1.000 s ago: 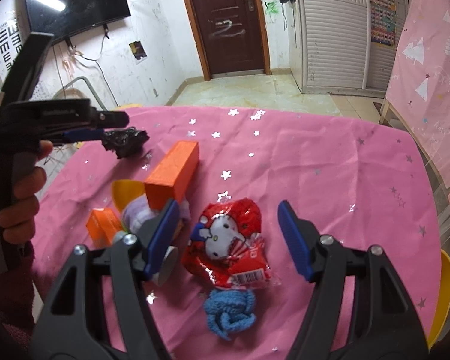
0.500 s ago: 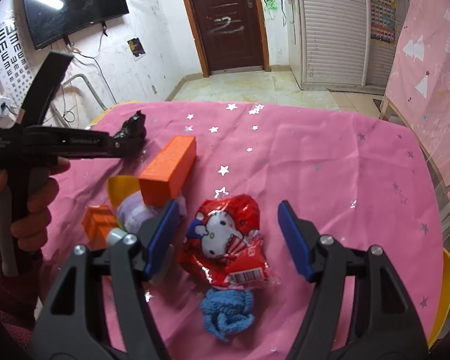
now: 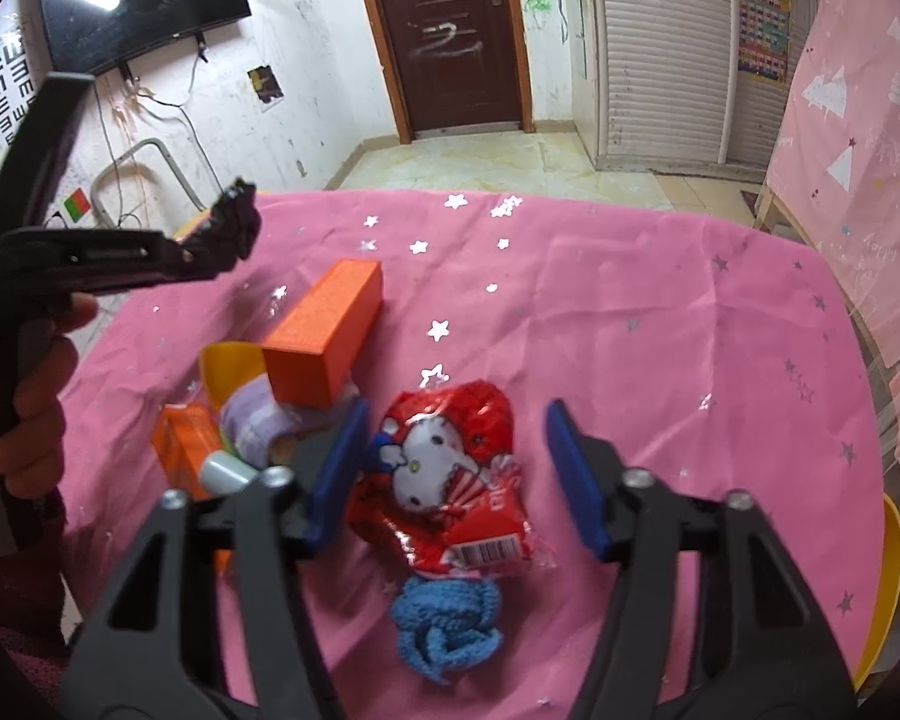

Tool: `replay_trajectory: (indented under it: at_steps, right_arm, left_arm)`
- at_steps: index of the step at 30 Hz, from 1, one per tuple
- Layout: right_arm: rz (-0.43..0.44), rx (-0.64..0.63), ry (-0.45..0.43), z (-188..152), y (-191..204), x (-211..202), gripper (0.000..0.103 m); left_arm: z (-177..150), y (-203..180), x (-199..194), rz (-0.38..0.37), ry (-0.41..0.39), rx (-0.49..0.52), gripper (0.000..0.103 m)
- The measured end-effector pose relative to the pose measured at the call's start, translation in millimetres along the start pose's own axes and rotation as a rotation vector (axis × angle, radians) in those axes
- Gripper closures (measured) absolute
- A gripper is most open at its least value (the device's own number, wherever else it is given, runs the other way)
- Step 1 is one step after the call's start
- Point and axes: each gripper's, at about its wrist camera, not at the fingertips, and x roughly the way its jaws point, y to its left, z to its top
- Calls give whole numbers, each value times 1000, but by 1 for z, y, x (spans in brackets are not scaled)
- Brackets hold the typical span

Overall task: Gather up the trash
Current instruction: 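Grasp the black plastic bag with the left tool while the right tool grasps the red Hello Kitty bag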

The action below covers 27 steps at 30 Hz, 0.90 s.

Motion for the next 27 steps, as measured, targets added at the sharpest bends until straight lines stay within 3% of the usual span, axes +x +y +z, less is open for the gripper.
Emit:
replay_trajectory:
  at_steps: [7, 17, 27]
  right_arm:
    - [-11, 12, -7, -1, -1, -3, 71]
    - [-3, 24, -98, 5, -7, -30, 72]
    - [-20, 77, -187, 5, -38, -64, 72]
  left_arm:
    - [1, -11, -18, -16, -27, 25, 95]
    - [0, -37, -46, -32, -79, 69, 95]
    - [-9, -73, -68, -49, -114, 132, 95]
